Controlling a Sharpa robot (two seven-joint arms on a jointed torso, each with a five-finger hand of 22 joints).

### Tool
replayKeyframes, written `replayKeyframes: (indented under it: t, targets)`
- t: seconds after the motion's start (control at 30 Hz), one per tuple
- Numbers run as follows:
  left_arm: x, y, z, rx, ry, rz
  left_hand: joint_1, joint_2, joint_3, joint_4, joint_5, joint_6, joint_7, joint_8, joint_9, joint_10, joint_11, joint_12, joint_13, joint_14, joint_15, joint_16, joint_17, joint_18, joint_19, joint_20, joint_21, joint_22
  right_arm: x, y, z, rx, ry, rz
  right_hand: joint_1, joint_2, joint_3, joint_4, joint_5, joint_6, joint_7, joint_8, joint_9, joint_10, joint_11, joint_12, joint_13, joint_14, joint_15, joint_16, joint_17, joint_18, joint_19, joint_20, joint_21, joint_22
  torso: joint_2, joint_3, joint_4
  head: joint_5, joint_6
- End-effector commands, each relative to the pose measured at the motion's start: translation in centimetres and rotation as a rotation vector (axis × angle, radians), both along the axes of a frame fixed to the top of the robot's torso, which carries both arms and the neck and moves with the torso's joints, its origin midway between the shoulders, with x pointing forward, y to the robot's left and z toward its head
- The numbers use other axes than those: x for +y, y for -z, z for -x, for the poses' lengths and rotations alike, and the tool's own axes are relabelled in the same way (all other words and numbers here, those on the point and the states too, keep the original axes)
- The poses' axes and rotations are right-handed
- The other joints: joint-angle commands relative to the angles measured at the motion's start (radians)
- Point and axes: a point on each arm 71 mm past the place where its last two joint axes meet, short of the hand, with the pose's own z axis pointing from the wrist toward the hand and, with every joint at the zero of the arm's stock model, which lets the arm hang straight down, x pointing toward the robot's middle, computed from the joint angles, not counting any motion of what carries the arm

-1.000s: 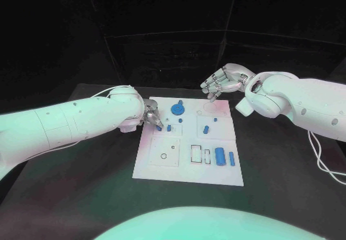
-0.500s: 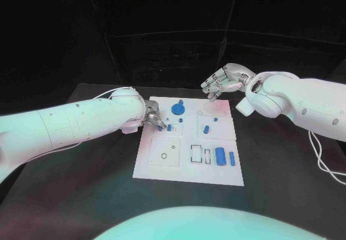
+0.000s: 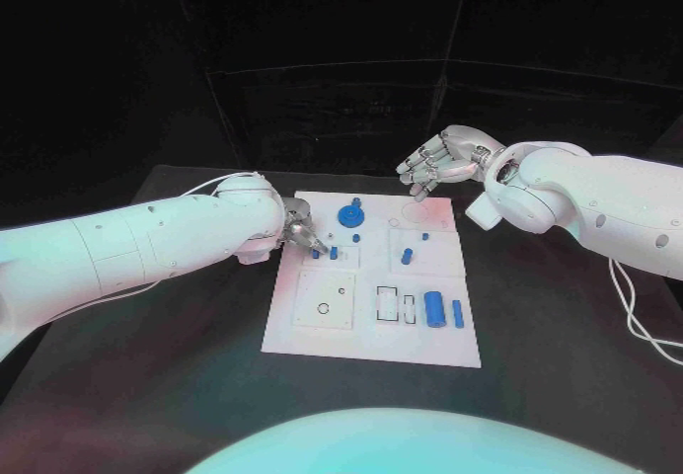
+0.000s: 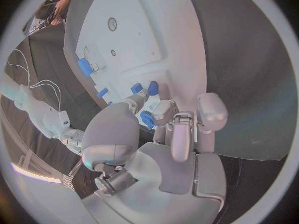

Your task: Assemble the parts on the task board

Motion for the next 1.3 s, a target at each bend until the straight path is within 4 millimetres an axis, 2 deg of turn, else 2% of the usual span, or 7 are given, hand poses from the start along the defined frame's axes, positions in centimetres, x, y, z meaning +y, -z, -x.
replayKeyframes:
  t: [0.03,0.33,0.57,0.7,0.83,0.97,1.3]
  targets:
    - [0.3,-0.3,-0.1,-0.038,-0.025,0.032,-0.017,-0.002,-0.040,0.014,-0.004,0.008,0.000,0.006,0.001,0.009,-0.001,0.003,0.001,0.104,-0.008,0.006,0.263,-0.010,0.006,-0.001,0.006,0.002,0.0,-0.2,0.0,-0.004,-0.007,-0.005,0.000,0.006,0.000,0.005,0.005,-0.007,0.002,0.006,0.001,-0.009,-0.001,0.004,0.001,-0.005,0.001,0.004,-0.001,0.008,0.006,0.004,-0.005,-0.001,0.000,-0.0008,0.0009,-0.003,0.002]
    - [0.7,-1.4,-0.4,-0.154,-0.105,0.214,-0.047,-0.004,-0.200,0.108,-0.007,-0.042,0.010,-0.004,0.002,-0.058,0.007,-0.066,-0.097,0.090,-0.006,-0.019,0.204,0.003,-0.031,-0.001,-0.048,-0.068,0.0,-0.1,-0.1,-0.005,-0.002,-0.004,0.000,0.006,0.000,0.006,0.005,-0.008,0.002,0.006,0.001,-0.010,-0.001,0.005,0.001,-0.006,0.002,0.005,-0.002,0.008,0.007,0.004,-0.006,-0.002,0.000,0.0000,0.0010,-0.004,0.005]
    - [0.5,-2.5,-0.9,-0.253,-0.094,0.392,0.106,0.029,-0.303,0.162,-0.005,-0.156,0.064,-0.028,-0.021,-0.277,0.056,-0.249,-0.352,0.002,0.037,-0.152,-0.045,0.057,-0.231,0.037,-0.324,-0.391,-0.1,-0.2,-0.1,-0.009,0.002,-0.005,0.002,0.007,0.001,0.005,0.005,-0.008,0.002,0.006,0.001,-0.010,-0.001,0.005,0.001,-0.007,0.001,0.005,-0.002,0.008,0.007,0.004,-0.007,-0.002,0.000,0.0012,0.0001,-0.002,0.012]
    - [-0.2,-3.1,-1.1,-0.305,-0.044,0.493,0.261,0.059,-0.300,0.114,-0.001,-0.230,0.109,-0.062,-0.068,-0.396,0.101,-0.318,-0.402,-0.177,0.080,-0.380,-0.381,0.054,-0.304,0.072,-0.424,-0.447,-0.1,-0.2,-0.1,-0.010,0.004,-0.005,0.002,0.007,0.001,0.005,0.005,-0.008,0.002,0.006,0.001,-0.010,-0.001,0.005,0.001,-0.007,0.001,0.005,-0.002,0.008,0.007,0.004,-0.007,-0.002,0.001,-0.0002,0.0002,-0.007,0.016]
    - [-1.5,-3.5,-1.3,-0.363,0.003,0.556,0.412,0.085,-0.236,0.036,-0.002,-0.238,0.121,-0.082,-0.107,-0.427,0.109,-0.387,-0.464,-0.221,0.087,-0.449,-0.469,0.062,-0.312,0.085,-0.465,-0.474,-0.1,-0.2,-0.1,-0.010,0.002,-0.006,0.003,0.008,0.002,0.005,0.005,-0.008,0.002,0.007,0.001,-0.010,-0.002,0.006,0.001,-0.007,0.001,0.006,-0.002,0.008,0.008,0.004,-0.007,-0.003,0.001,-0.0010,-0.0009,-0.012,0.022]
    - [-3.1,-3.7,-1.2,-0.432,0.134,0.569,0.512,0.081,-0.152,-0.025,-0.004,-0.206,0.134,-0.136,-0.178,-0.450,0.126,-0.510,-0.566,-0.199,0.094,-0.430,-0.450,0.065,-0.296,0.093,-0.473,-0.480,-0.1,-0.2,-0.1,-0.017,0.004,-0.009,0.007,0.010,0.004,0.004,0.005,-0.008,0.001,0.007,0.001,-0.011,-0.002,0.007,0.001,-0.007,0.001,0.007,-0.003,0.009,0.009,0.003,-0.008,-0.004,0.002,-0.0014,-0.0006,-0.018,0.028]
    - [-5.6,-1.8,-0.3,-0.448,0.446,0.411,0.497,-0.031,-0.084,-0.087,-0.003,-0.104,0.134,-0.331,-0.377,-0.435,0.147,-0.780,-0.815,-0.120,0.112,-0.301,-0.332,0.066,-0.261,0.110,-0.420,-0.440,0.1,-0.3,-0.2,-0.025,0.002,-0.014,0.012,0.012,0.007,0.002,0.005,-0.008,0.001,0.008,0.002,-0.011,-0.002,0.009,0.001,-0.007,0.000,0.008,-0.004,0.009,0.011,0.002,-0.009,-0.004,0.004,-0.0009,-0.0002,-0.020,0.035]
